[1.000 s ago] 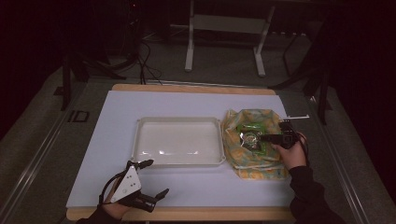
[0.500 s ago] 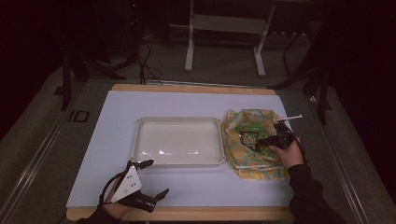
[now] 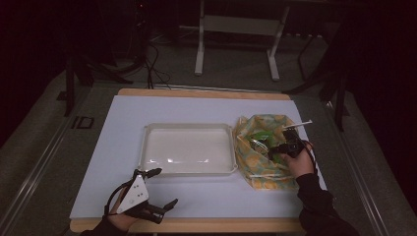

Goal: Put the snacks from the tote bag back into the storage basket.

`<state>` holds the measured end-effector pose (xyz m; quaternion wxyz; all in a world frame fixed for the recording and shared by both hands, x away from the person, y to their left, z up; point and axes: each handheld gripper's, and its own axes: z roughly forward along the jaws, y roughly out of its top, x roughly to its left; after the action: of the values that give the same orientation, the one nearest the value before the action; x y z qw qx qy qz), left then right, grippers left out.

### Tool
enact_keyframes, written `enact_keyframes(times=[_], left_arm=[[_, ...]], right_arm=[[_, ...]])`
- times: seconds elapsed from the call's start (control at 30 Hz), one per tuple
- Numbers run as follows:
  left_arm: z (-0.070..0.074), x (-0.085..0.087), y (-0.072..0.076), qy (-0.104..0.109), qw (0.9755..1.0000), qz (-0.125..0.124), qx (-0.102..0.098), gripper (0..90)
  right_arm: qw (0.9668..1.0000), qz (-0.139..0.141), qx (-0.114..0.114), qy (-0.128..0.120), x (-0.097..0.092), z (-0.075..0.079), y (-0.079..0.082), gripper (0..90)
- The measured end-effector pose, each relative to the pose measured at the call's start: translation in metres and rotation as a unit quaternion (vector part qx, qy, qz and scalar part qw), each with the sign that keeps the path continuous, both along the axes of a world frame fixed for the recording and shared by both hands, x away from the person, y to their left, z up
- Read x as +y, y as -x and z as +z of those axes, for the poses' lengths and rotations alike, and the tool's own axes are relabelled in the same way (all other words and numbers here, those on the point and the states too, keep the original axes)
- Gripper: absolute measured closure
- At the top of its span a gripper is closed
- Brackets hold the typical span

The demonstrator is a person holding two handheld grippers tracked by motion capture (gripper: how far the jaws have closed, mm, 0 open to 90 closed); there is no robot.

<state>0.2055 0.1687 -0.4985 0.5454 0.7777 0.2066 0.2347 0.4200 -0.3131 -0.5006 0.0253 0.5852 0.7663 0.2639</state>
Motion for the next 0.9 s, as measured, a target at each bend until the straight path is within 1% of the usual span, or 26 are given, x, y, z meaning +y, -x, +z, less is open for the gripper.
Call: enact_keyframes(times=[0.07, 0.1, 0.2, 0.27, 0.3, 0.33, 0.37, 0.4, 0.47, 0.5, 0.57, 0.6, 0.67, 0.7, 0.77, 0.9], left_arm=[[0.0, 0.0, 0.0, 0.0, 1.0, 0.0, 0.0, 0.3], [0.0, 0.0, 0.0, 0.0, 1.0, 0.0, 0.0, 0.3], [0.0, 0.0, 0.0, 0.0, 1.0, 0.001, -0.001, 0.3], [0.0, 0.0, 0.0, 0.0, 1.0, 0.001, -0.001, 0.3], [0.0, 0.0, 0.0, 0.0, 1.0, 0.001, -0.001, 0.3], [0.0, 0.0, 0.0, -0.001, 1.0, 0.001, -0.001, 0.3], [0.0, 0.0, 0.0, -0.001, 1.0, 0.001, 0.0, 0.3], [0.0, 0.0, 0.0, -0.001, 1.0, 0.001, 0.0, 0.3], [0.0, 0.0, 0.0, 0.0, 1.0, 0.001, -0.001, 0.3], [0.0, 0.0, 0.0, 0.001, 1.0, 0.002, -0.001, 0.3], [0.0, 0.0, 0.0, 0.001, 1.0, 0.003, -0.002, 0.3], [0.0, 0.0, 0.0, 0.001, 1.0, 0.002, -0.002, 0.3], [0.0, 0.0, 0.0, 0.0, 1.0, 0.002, -0.001, 0.3], [0.0, 0.0, 0.0, 0.0, 1.0, 0.002, -0.001, 0.3], [0.0, 0.0, 0.0, 0.0, 1.0, 0.002, -0.001, 0.3], [0.0, 0.0, 0.0, -0.001, 1.0, 0.002, -0.002, 0.3]], right_arm=[[1.0, 0.0, -0.002, -0.004, -0.001, 0.001, 0.001, 89.0], [0.9999, -0.006, -0.004, -0.013, -0.003, 0.002, 0.001, 89.1], [0.9995, -0.014, -0.01, -0.026, -0.006, 0.005, 0.002, 89.1], [0.9995, -0.012, -0.015, -0.025, -0.007, 0.008, 0.004, 89.1], [0.9994, -0.013, -0.017, -0.029, -0.008, 0.01, 0.005, 89.1], [0.9992, -0.016, -0.02, -0.032, -0.009, 0.012, 0.006, 89.2], [0.9992, -0.016, -0.022, -0.028, -0.01, 0.014, 0.007, 89.1], [0.9988, -0.02, -0.028, -0.033, -0.011, 0.015, 0.008, 89.2], [0.9988, -0.02, -0.031, -0.034, -0.012, 0.019, 0.01, 89.2], [0.9981, -0.028, -0.036, -0.041, -0.014, 0.021, 0.011, 89.2], [0.9982, -0.025, -0.04, -0.037, -0.016, 0.024, 0.013, 89.2], [0.9975, -0.031, -0.044, -0.046, -0.017, 0.026, 0.014, 89.2], [0.9975, -0.031, -0.046, -0.043, -0.019, 0.028, 0.015, 89.2], [0.9969, -0.038, -0.049, -0.049, -0.021, 0.03, 0.016, 89.2], [0.9969, -0.037, -0.052, -0.046, -0.023, 0.032, 0.018, 89.2], [0.9957, -0.044, -0.061, -0.054, -0.027, 0.037, 0.022, 89.2]])
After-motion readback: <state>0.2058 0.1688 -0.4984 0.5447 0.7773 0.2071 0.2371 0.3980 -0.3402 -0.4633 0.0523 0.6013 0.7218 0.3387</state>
